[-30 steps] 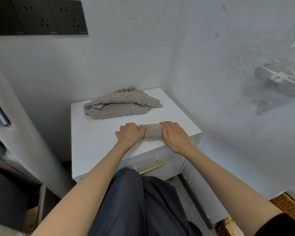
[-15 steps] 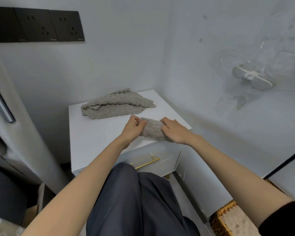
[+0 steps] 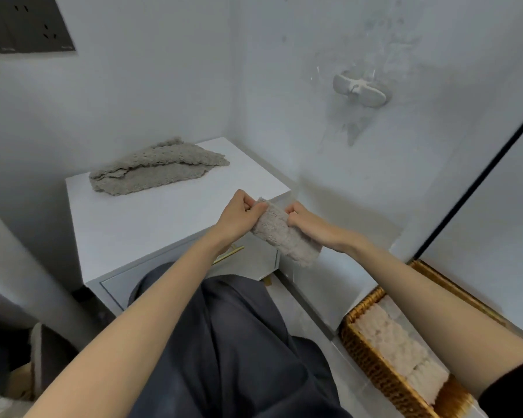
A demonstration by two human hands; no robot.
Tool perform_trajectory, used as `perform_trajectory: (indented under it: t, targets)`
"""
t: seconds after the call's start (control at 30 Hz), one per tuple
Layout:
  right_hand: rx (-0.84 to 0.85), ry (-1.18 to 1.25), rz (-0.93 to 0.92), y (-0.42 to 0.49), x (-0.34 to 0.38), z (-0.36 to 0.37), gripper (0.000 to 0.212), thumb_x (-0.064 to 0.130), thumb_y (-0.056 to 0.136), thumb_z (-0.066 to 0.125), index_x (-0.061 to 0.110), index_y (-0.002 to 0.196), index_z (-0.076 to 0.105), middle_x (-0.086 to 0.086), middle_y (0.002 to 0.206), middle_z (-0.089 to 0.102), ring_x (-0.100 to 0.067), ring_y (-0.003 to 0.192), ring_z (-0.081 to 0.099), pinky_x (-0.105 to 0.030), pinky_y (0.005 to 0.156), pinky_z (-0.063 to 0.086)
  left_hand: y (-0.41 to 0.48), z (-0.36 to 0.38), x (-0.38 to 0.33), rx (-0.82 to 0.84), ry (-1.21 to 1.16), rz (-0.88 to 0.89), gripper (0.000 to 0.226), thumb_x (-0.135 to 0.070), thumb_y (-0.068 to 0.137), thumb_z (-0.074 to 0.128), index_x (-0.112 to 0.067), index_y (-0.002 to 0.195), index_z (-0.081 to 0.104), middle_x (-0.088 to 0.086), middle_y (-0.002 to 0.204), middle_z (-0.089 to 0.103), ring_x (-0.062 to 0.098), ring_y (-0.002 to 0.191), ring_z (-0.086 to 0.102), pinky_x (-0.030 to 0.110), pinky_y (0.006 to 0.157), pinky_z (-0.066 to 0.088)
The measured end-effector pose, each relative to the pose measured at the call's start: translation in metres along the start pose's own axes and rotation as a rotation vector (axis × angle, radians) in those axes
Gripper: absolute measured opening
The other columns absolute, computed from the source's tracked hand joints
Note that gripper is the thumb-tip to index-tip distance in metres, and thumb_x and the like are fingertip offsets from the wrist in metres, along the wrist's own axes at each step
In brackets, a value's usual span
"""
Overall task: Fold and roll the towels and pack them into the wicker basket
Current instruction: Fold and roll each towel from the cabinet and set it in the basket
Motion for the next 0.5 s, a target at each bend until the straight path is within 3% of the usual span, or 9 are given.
perform_trajectory:
  t: [0.1, 0.2, 0.33, 0.4, 0.5]
  targets:
    - [-0.015, 0.025, -0.005, -0.023, -0.022, 0.000, 0.036, 0.045, 0.077, 0.041, 0.021, 0.104, 0.039, -0.001, 0.095, 0.051, -0.013, 0.079, 0.046, -0.026, 0.065, 0.037, -0.007, 0.026, 0.006, 0.038, -0.004, -0.014, 0.024, -0.033, 0.092, 0.059, -0.014, 0.089, 0.045, 0.004, 0.085, 0.051, 0.012, 0.073, 0.047, 0.022, 0.062, 0.039]
    - [-0.043, 0.038, -0.005, -0.044, -0.056, 0.000, 0.025, 0.038, 0.094, 0.044, 0.017, 0.107, 0.039, -0.008, 0.102, 0.056, -0.014, 0.081, 0.049, -0.028, 0.069, 0.040, -0.014, 0.059, 0.014, 0.102, 0.016, -0.051, 0.024, -0.037, 0.089, 0.063, -0.016, 0.090, 0.050, 0.002, 0.089, 0.057, 0.010, 0.076, 0.053, 0.021, 0.065, 0.043]
    - [-0.101, 0.072, 0.064, -0.073, -0.103, 0.000, 0.017, 0.029, 0.097, 0.043, 0.015, 0.106, 0.041, -0.007, 0.095, 0.055, -0.017, 0.079, 0.045, -0.033, 0.069, 0.035, -0.023, 0.107, 0.027, 0.209, 0.050, -0.093, 0.033, -0.041, 0.088, 0.063, -0.013, 0.102, 0.053, 0.005, 0.102, 0.061, 0.016, 0.092, 0.060, 0.031, 0.082, 0.051]
    - [-0.127, 0.100, 0.094, -0.088, -0.125, -0.001, 0.013, 0.027, 0.097, 0.044, 0.016, 0.102, 0.042, -0.004, 0.089, 0.054, -0.016, 0.076, 0.042, -0.032, 0.067, 0.033, -0.029, 0.130, 0.031, 0.260, 0.063, -0.107, 0.035, -0.043, 0.089, 0.061, -0.013, 0.107, 0.054, 0.001, 0.103, 0.060, 0.012, 0.092, 0.059, 0.026, 0.071, 0.051]
    - [-0.189, 0.135, 0.155, -0.112, -0.165, -0.005, 0.006, 0.025, 0.096, 0.045, 0.019, 0.095, 0.044, 0.003, 0.079, 0.050, -0.012, 0.070, 0.040, -0.028, 0.065, 0.032, -0.036, 0.168, 0.034, 0.325, 0.129, -0.077, 0.023, -0.037, 0.094, 0.054, -0.017, 0.104, 0.053, -0.007, 0.094, 0.057, 0.005, 0.080, 0.055, 0.012, 0.046, 0.039]
Point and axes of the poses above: each hand's wrist, its own y-axis towards the middle knuckle, its own z-axis out of the palm, x = y × z, the point moved 6 cm from there along y, towards the middle knuckle
